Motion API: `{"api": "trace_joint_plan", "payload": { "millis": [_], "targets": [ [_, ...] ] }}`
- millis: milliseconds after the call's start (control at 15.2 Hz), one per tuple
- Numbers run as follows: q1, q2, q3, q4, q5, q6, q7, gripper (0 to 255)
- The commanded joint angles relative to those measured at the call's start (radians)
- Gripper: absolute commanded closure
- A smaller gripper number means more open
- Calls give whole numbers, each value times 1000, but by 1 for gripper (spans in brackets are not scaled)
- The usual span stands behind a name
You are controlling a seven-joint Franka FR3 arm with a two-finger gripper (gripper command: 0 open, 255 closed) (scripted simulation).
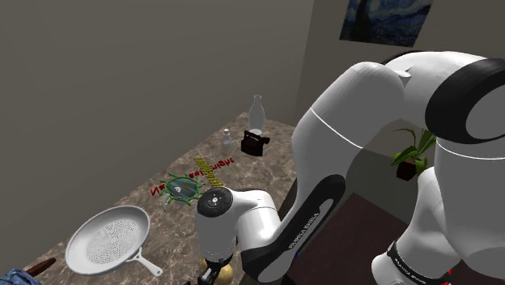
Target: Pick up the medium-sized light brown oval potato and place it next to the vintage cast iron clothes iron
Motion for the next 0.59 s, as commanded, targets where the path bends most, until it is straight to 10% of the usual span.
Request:
{"api": "trace_joint_plan", "payload": {
  "millis": [0,528],
  "targets": [
    [-17,-57,24,-9,33,-46,-25,0],
    [-22,-81,32,-11,48,-67,-35,0]
  ]
}}
